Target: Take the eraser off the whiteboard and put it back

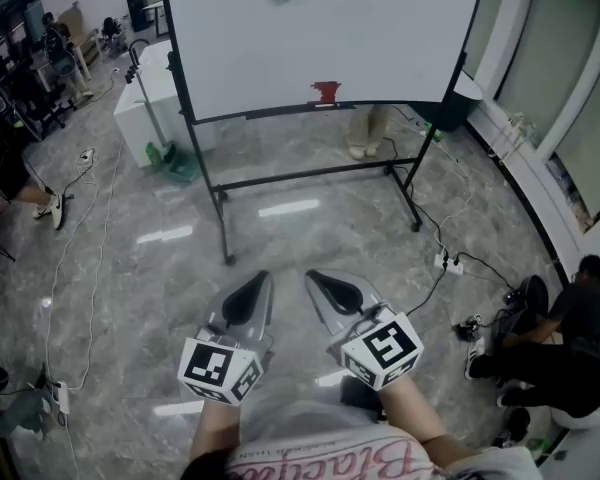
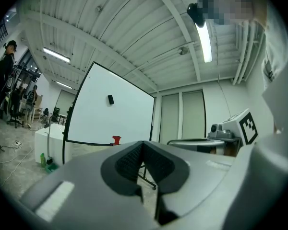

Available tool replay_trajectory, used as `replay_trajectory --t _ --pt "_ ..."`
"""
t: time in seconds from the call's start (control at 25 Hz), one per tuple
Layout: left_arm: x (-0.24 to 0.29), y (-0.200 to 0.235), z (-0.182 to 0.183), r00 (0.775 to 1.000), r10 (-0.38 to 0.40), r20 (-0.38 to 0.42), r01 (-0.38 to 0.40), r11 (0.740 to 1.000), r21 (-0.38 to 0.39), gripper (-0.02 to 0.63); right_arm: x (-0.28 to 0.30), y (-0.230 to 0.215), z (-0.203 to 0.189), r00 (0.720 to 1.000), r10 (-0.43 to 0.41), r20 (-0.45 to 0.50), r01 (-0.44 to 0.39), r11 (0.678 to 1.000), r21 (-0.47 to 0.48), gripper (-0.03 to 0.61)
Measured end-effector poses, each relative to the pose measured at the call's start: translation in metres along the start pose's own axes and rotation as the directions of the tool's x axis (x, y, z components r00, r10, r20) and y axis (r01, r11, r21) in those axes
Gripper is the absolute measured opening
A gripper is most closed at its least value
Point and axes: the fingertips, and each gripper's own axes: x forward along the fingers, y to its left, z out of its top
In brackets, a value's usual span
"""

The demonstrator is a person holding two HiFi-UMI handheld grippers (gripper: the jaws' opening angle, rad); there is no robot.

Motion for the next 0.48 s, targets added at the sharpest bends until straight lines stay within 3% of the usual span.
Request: replay_trajectory --t 0.08,0.24,0.48 --pt "0.003 0.000 -0.005 1.000 0.002 -0.008 -0.002 1.000 -0.009 -0.002 0.000 -0.003 -0.004 1.000 0.000 0.000 0.000 1.000 0.017 0.002" --pt "0.014 0.000 -0.012 1.000 -0.008 -0.025 0.008 1.000 -0.017 -0.002 0.005 -0.006 -0.005 1.000 -0.005 -0.013 0.004 0.999 -0.046 0.002" --pt "0.041 0.022 -0.009 0.999 -0.024 -0.022 0.024 1.000 -0.016 -0.002 0.029 -0.034 -0.006 0.999 -0.038 -0.016 0.038 0.999 0.014 0.002"
